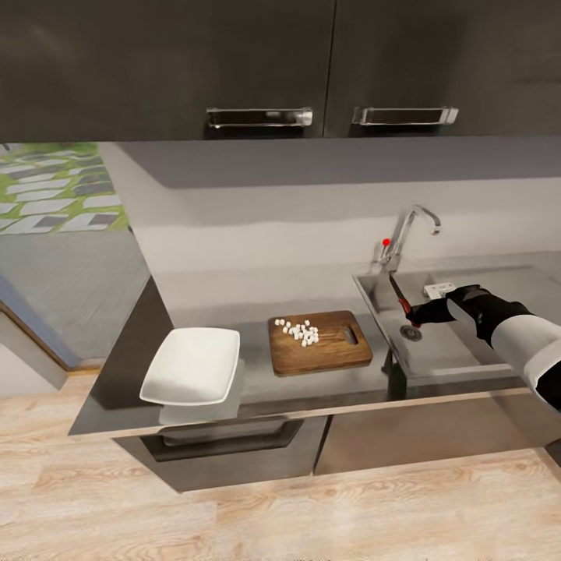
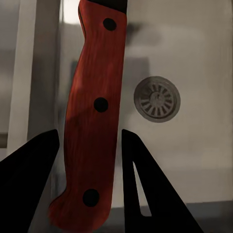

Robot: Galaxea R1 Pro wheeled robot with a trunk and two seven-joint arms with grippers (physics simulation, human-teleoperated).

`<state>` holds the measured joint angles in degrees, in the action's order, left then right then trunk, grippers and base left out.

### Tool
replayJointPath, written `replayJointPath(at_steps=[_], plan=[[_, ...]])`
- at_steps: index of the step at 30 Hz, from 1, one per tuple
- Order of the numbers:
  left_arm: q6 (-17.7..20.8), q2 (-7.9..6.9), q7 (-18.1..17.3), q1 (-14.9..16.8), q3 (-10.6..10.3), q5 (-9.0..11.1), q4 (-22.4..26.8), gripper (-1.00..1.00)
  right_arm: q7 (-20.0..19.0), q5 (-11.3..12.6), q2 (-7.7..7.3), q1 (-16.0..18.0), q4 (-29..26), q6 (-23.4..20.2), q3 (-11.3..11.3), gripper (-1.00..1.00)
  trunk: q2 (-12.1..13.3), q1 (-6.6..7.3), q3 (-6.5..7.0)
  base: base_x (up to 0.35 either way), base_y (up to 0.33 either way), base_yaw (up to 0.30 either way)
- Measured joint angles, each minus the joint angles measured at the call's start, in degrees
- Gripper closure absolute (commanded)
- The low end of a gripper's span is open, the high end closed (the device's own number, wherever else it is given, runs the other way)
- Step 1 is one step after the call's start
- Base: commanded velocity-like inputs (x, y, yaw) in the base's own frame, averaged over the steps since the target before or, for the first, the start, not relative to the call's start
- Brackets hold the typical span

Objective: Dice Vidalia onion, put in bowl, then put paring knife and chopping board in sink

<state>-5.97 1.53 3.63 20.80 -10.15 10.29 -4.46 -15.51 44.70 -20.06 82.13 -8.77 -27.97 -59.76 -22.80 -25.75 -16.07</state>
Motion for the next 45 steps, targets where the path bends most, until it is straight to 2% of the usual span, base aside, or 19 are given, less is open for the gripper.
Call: replayJointPath(at_steps=[6,15,22,34,37,39,41,42,44,45], plan=[[0.0,0.0,0.0,0.0,0.0,0.0,0.0,-1.0,0.0,0.0,0.02,0.0,0.1,0.0,0.0,1.0,0.0,0.0,-0.56,0.0,-0.026,0.0],[0.1,0.0,0.0,0.0,0.0,0.0,0.0,-1.0,0.0,0.0,0.17,0.0,0.3,0.0,0.0,1.0,0.0,0.0,-1.39,0.028,-0.259,0.019],[0.1,-0.07,0.0,0.0,0.0,0.0,0.0,-1.0,0.1,0.0,0.33,-0.1,0.3,0.0,-0.2,1.0,0.0,0.01,-1.79,0.001,-0.27,0.227],[0.1,-0.09,0.0,0.0,0.0,0.0,0.0,-1.0,0.3,0.0,0.29,-0.4,0.3,0.0,-0.2,1.0,0.0,0.0,-2.26,0.0,-0.007,0.251],[0.1,-0.09,0.0,0.0,0.0,0.0,0.0,-1.0,0.2,-0.2,0.17,-0.4,2.6,0.0,-0.2,1.0,0.0,0.0,-2.5,0.0,0.0,0.07],[0.1,-0.09,0.0,0.0,0.0,0.0,0.0,-1.0,0.1,-0.3,-0.11,-0.4,4.7,0.1,0.0,1.0,0.0,0.0,-2.64,0.0,0.0,-0.089],[0.1,-0.09,0.0,0.0,0.0,0.0,0.0,-1.0,0.0,-0.5,-1.44,-0.4,6.8,0.3,0.1,1.0,0.0,0.0,-2.71,0.0,0.0,-0.128],[0.1,-0.08,0.0,0.0,0.0,0.0,0.0,-1.0,-0.2,-0.6,-3.09,-0.4,7.2,0.4,-0.1,1.0,0.0,0.0,-2.73,0.0,0.0,-0.067],[0.1,-0.03,0.0,0.0,0.0,0.0,0.0,-1.0,-0.3,-0.2,-5.48,-0.4,7.5,0.5,0.1,1.0,0.0,0.01,-2.75,0.0,0.0,-0.028],[0.1,-0.02,0.0,0.0,0.0,0.0,0.0,-1.0,-0.4,-0.1,-5.93,-0.4,7.5,0.5,0.2,1.0,0.0,0.0,-2.75,0.0,0.0,-0.011]])
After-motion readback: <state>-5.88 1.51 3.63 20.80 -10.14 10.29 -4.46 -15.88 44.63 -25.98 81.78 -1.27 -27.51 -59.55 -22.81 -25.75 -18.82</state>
